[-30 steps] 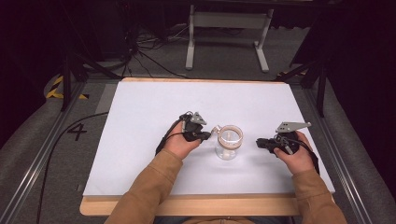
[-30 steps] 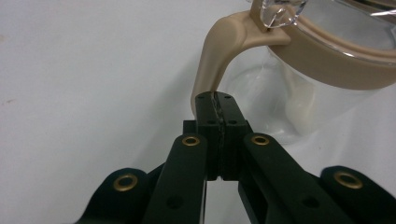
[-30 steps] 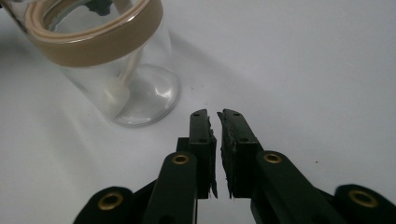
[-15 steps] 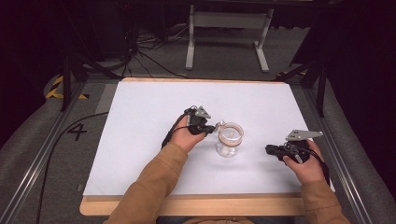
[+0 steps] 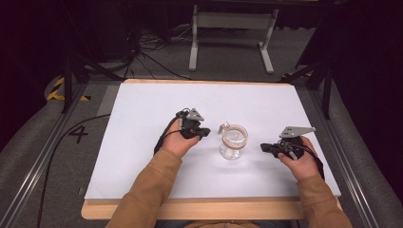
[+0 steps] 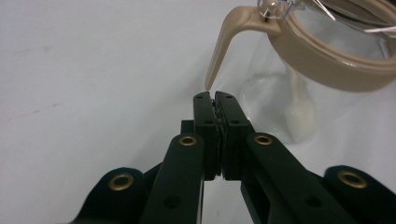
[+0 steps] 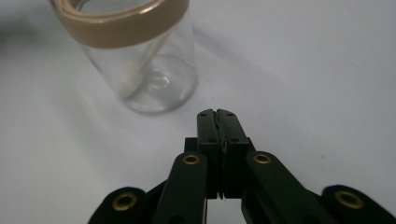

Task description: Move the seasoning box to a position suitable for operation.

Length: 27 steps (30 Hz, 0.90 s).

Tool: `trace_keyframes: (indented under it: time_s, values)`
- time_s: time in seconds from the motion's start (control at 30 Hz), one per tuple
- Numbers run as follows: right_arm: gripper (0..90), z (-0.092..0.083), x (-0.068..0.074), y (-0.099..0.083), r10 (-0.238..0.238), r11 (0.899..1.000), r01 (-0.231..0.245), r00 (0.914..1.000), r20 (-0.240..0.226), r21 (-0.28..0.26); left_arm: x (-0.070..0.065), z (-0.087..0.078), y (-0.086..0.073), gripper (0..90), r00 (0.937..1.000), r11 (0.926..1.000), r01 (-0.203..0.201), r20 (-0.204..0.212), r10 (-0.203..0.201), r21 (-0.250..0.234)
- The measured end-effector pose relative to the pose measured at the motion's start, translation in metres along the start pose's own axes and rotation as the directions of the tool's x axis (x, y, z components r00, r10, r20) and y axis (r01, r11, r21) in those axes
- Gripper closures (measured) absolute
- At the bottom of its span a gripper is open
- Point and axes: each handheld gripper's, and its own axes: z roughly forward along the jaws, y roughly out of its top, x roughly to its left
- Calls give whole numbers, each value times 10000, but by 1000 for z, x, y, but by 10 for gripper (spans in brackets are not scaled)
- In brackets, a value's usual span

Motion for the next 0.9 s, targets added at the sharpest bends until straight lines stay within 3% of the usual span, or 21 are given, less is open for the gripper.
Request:
trace_keyframes:
  time_s: [0.3,0.47,0.73,0.9]
  values:
    - [898,42,-3,22,-450,9989,459,9956,-824,97,3,-32,-26,865,9969,9975,696,-356,-701,-159]
    - [900,57,-6,28,-683,9970,706,9952,-696,319,5,-43,-35,859,9941,9956,918,-569,-927,-186]
    - [900,61,-4,27,-713,9944,775,9937,-862,715,6,-42,-35,851,9954,9970,770,-567,-775,-116]
    - [900,60,6,25,-784,9919,884,9911,-1072,917,4,-35,-30,851,9973,9982,602,-424,-605,-81]
